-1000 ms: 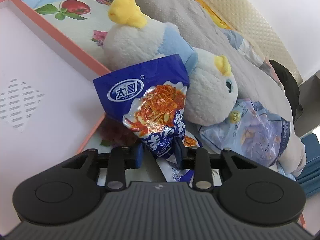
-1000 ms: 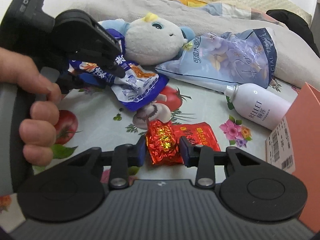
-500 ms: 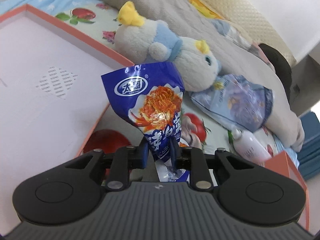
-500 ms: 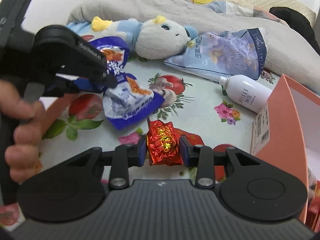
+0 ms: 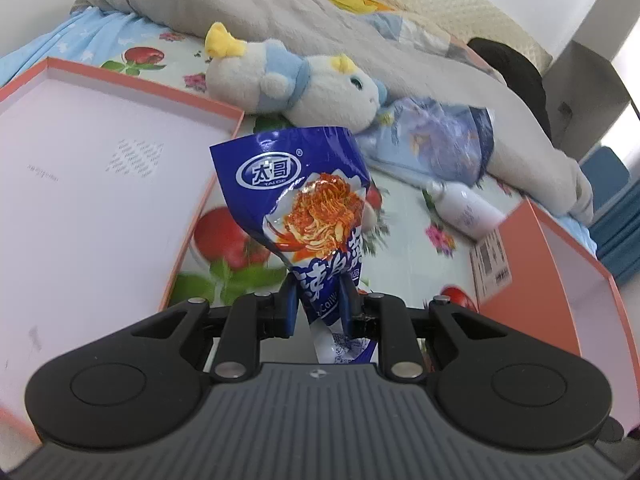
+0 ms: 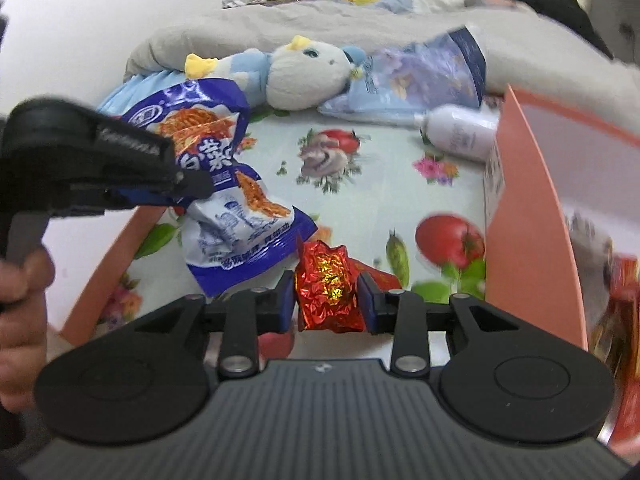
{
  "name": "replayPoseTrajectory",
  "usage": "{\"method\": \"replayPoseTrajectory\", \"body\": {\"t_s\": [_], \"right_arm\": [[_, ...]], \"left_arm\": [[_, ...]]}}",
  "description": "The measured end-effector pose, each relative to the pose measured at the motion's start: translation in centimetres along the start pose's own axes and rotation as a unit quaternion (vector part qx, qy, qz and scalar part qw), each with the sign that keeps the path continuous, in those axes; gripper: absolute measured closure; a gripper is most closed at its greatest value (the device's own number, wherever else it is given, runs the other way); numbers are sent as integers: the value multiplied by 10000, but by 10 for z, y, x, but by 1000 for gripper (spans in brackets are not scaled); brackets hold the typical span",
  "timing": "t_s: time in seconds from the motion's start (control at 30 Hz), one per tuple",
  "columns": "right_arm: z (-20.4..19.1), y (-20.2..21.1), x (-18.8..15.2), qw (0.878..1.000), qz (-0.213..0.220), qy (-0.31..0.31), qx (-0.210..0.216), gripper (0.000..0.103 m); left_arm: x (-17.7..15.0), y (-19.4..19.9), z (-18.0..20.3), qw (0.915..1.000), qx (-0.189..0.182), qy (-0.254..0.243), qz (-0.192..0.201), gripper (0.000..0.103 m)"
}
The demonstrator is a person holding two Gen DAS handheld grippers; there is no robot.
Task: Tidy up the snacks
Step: 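Lift and carry both held packets over the deeper pink box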
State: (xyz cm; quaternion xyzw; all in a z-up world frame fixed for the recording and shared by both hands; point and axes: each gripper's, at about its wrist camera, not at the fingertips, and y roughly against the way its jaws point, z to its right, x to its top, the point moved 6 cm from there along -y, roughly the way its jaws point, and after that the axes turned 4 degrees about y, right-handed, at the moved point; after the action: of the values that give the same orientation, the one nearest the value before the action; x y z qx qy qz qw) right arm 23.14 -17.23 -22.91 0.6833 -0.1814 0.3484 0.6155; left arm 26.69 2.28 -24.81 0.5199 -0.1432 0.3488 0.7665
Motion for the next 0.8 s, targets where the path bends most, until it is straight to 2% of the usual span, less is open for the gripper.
{"method": "replayPoseTrajectory", "body": {"t_s": [0.1, 0.3, 0.53, 0.8], "right_arm": [[1, 9, -8, 9999, -40, -84, -81, 67], [13, 22, -14, 9982, -155, -569, 53, 67], [12, 32, -13, 9982, -164, -574, 66, 67], [9, 48, 2, 9984, 24, -550, 133, 67]], "left_arm": [[-13, 14, 4, 9998, -20, -138, -158, 79], [-33, 34, 8, 9985, 22, -418, -349, 79], [-35, 43, 12, 9981, -63, -497, -352, 79], [-32, 52, 16, 9976, -86, -590, -358, 80]]}}
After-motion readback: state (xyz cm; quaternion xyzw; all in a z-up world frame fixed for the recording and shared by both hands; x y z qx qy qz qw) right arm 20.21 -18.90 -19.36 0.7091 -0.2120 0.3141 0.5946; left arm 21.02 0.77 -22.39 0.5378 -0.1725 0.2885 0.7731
